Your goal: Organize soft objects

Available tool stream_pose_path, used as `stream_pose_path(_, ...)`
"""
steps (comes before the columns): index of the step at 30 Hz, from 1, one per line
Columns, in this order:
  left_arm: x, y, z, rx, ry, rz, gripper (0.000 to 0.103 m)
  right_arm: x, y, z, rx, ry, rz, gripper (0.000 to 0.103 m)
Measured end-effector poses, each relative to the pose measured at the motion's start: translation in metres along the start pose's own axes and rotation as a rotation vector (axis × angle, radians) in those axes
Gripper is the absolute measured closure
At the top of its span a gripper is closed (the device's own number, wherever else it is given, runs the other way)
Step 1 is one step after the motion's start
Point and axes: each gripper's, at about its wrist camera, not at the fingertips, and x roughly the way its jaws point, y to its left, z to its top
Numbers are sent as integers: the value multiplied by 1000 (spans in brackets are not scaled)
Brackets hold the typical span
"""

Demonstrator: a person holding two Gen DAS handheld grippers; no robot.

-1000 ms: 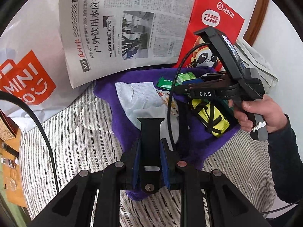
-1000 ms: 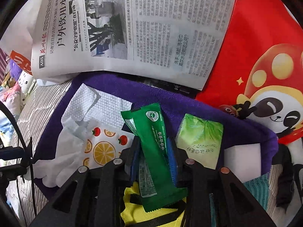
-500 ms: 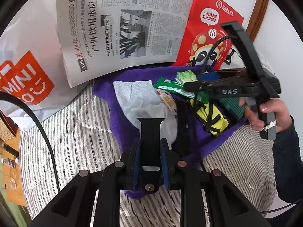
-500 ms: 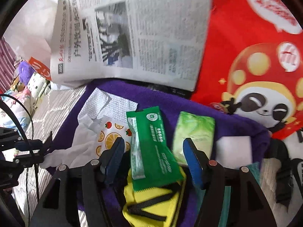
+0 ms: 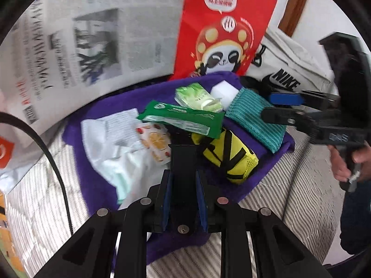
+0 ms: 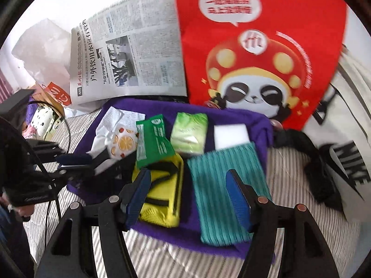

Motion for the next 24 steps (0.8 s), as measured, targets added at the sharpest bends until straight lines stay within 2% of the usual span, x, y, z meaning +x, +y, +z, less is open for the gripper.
stream_pose_path(9, 39, -14, 2, 64, 86, 13, 83, -2, -13, -24, 41, 13, -1, 37)
stream_pose_path(20, 51, -20, 0, 88, 105, 25, 82, -5, -9, -34, 52, 18, -43, 37)
stream_pose_path(23, 49, -22, -5, 91, 109, 12, 74, -9, -7, -38, 46, 21, -64, 37)
stream_pose_path(24, 47, -22, -6, 90, 111, 9, 66, -10, -6, -39, 50, 21, -71, 37)
